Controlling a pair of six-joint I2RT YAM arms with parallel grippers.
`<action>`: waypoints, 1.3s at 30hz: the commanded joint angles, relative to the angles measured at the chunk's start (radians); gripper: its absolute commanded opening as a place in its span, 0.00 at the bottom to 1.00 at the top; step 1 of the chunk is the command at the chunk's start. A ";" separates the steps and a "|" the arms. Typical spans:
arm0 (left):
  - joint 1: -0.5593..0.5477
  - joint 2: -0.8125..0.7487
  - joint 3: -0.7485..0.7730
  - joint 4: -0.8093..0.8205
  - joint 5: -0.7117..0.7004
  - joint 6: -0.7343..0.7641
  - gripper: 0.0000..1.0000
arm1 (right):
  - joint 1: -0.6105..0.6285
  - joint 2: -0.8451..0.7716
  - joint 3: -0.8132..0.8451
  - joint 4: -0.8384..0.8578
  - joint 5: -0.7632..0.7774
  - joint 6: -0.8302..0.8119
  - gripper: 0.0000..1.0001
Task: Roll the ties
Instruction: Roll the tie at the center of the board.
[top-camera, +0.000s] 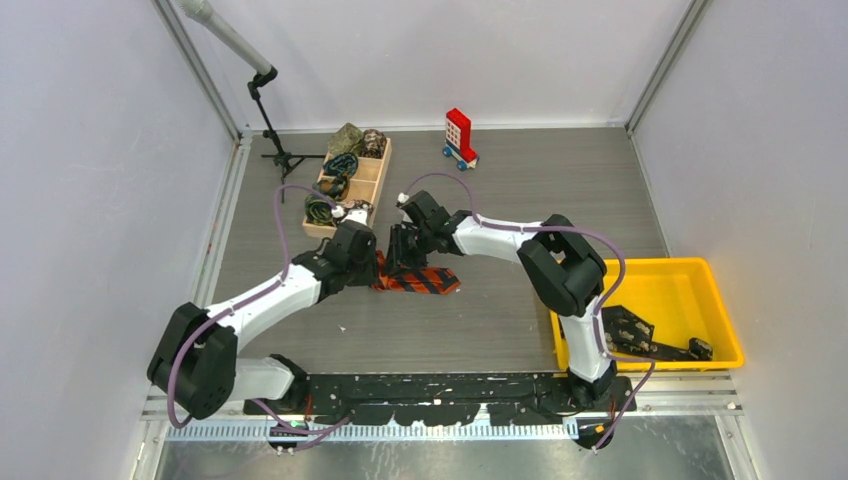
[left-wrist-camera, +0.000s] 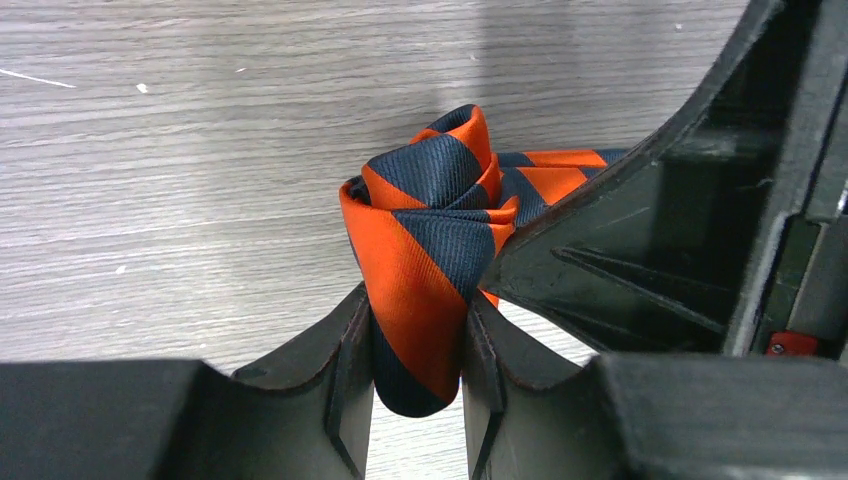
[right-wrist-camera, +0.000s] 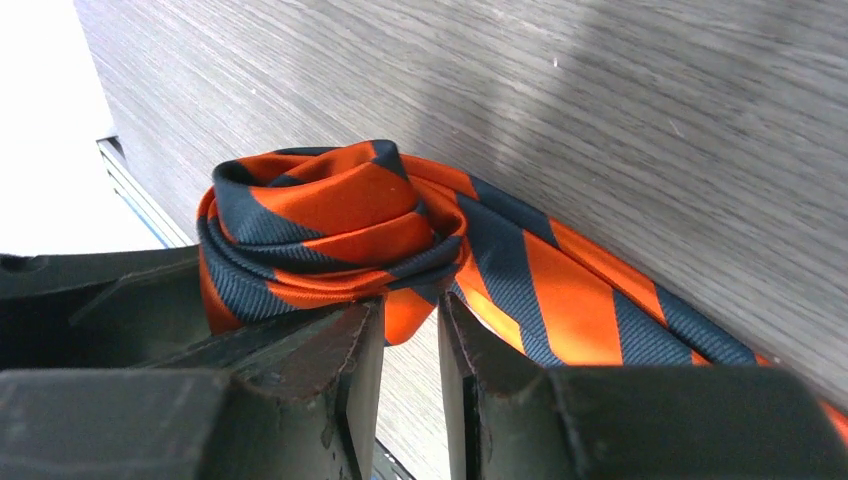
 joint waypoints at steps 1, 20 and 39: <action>-0.042 0.013 0.065 -0.049 -0.129 0.024 0.23 | 0.002 0.018 0.057 0.049 -0.028 0.022 0.31; -0.213 0.183 0.206 -0.156 -0.440 0.074 0.21 | -0.132 -0.087 -0.116 0.019 0.009 -0.046 0.31; -0.326 0.306 0.285 -0.169 -0.628 0.093 0.20 | -0.127 -0.154 -0.235 0.028 -0.001 -0.030 0.29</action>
